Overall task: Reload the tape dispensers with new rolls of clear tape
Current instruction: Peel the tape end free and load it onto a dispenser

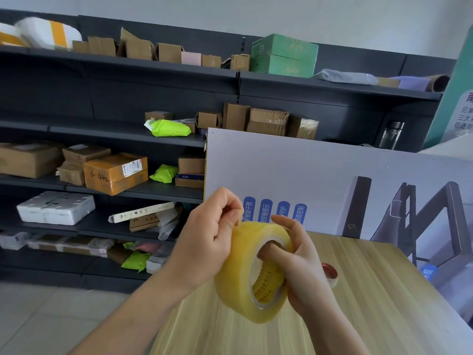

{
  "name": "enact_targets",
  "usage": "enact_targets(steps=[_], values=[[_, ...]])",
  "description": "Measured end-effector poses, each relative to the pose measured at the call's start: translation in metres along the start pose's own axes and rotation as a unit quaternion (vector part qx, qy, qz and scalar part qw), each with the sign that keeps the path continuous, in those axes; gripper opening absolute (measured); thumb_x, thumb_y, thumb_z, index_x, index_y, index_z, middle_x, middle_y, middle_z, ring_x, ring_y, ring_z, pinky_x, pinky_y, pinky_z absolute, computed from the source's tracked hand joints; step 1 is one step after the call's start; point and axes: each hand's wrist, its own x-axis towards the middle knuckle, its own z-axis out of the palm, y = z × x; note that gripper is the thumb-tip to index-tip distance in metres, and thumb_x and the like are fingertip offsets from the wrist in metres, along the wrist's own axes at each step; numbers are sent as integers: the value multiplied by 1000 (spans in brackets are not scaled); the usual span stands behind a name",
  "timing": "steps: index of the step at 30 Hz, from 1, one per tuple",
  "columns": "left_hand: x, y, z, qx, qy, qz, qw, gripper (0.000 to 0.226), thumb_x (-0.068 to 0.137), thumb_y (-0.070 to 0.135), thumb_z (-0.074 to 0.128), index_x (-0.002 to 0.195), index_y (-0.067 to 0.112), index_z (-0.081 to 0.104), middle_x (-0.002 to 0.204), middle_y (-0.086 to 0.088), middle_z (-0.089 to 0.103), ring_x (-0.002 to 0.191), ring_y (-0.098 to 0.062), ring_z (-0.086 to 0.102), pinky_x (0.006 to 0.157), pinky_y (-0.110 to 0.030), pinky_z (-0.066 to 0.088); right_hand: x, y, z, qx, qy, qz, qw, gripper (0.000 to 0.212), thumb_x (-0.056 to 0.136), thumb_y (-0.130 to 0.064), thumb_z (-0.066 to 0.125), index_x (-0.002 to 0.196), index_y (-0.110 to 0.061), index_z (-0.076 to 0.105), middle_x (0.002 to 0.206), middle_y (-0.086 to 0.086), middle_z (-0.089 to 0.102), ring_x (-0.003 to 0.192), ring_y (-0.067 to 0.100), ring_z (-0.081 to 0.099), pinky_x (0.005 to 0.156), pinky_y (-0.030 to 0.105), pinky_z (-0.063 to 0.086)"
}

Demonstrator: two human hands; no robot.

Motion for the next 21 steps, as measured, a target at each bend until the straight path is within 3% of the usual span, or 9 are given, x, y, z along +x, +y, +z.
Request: enact_targets(steps=[2, 5, 7, 10, 15, 18, 21], values=[[0, -2, 2, -17, 0, -28, 999, 13, 97, 9, 48, 85, 11, 54, 76, 4, 55, 66, -10, 51, 57, -12, 41, -2, 4, 3, -6, 14, -13, 1000, 49, 65, -13, 79, 107, -25, 58, 101, 8, 68, 90, 29, 70, 77, 46, 60], [-1, 2, 4, -62, 1, -69, 996, 14, 98, 7, 47, 86, 11, 55, 70, 5, 54, 63, -6, 49, 58, -14, 42, 0, 5, 2, 44, -21, 3, 999, 28, 77, 2, 73, 97, -14, 65, 87, 9, 72, 76, 25, 70, 66, 35, 59], [1, 6, 5, -146, 6, -104, 984, 15, 98, 6, 45, 86, 9, 54, 63, 5, 49, 58, -5, 45, 53, -16, 41, 2, 7, 1, 92, -48, 25, 994, 21, 75, 4, 72, 93, -6, 65, 79, 11, 70, 68, 23, 68, 61, 32, 57], [4, 10, 3, -249, -7, -127, 960, 14, 98, 9, 44, 89, 11, 55, 64, -3, 46, 55, -11, 42, 45, -17, 38, 5, 13, -1, 126, -64, 45, 989, 27, 69, -6, 75, 92, 2, 64, 74, 13, 66, 60, 20, 64, 58, 35, 56], [6, 8, -1, -326, -28, -134, 936, 24, 92, 27, 45, 84, 22, 67, 59, 4, 46, 54, -14, 39, 45, -20, 35, 8, 16, -4, 144, -61, 49, 987, 23, 69, -8, 73, 88, 1, 64, 69, 12, 64, 56, 20, 62, 55, 34, 55], [8, 4, -5, -295, -46, -120, 947, 31, 90, 46, 50, 82, 22, 69, 58, 1, 46, 52, -15, 39, 46, -22, 34, 8, 15, -7, 150, -53, 35, 987, 10, 74, -3, 70, 83, -5, 66, 66, 8, 66, 54, 17, 64, 51, 30, 56], [7, 2, -5, -164, -85, -74, 980, 46, 75, 72, 55, 86, 30, 73, 69, -2, 49, 60, -23, 46, 52, -30, 39, 7, 11, -7, 126, -33, -1, 991, 18, 70, -2, 76, 86, -6, 68, 68, 5, 68, 59, 16, 66, 54, 30, 55]])
